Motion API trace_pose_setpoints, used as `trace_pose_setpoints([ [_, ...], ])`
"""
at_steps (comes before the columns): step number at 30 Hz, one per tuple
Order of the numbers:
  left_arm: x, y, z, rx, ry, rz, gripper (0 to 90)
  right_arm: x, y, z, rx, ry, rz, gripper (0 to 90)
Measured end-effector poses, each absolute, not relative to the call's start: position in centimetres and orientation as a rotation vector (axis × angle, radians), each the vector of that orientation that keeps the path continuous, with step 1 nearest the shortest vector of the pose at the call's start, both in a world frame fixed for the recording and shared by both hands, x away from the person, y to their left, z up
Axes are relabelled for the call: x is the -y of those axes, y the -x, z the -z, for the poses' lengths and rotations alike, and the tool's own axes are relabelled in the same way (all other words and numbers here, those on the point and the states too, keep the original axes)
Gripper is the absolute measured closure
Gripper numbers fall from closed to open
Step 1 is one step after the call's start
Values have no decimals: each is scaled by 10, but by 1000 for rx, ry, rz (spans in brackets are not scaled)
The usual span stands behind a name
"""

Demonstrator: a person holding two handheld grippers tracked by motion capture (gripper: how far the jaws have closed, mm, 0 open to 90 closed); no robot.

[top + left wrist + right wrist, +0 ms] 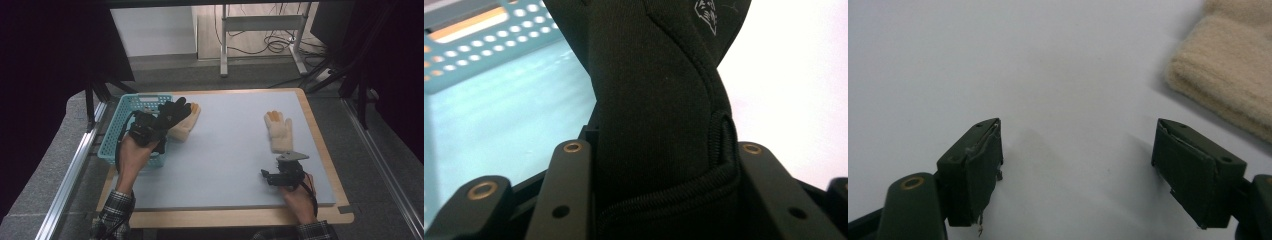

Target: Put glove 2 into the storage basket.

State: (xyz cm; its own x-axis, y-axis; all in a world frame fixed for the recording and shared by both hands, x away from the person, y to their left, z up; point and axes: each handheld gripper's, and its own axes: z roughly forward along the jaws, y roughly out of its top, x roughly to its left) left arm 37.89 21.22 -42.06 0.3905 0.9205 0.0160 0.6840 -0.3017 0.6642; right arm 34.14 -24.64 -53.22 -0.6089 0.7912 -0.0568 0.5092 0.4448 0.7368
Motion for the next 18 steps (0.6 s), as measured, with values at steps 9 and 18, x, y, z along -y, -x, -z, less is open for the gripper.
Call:
trace_pose_setpoints([
  [9,-255,-402,431,-1507,-2021,-566,601,246,-341,532,-2306,-1100,-978,202],
  [18,-289,-429,450,-1675,-1991,-556,588,246,-342,532,-2307,-1102,-979,202],
])
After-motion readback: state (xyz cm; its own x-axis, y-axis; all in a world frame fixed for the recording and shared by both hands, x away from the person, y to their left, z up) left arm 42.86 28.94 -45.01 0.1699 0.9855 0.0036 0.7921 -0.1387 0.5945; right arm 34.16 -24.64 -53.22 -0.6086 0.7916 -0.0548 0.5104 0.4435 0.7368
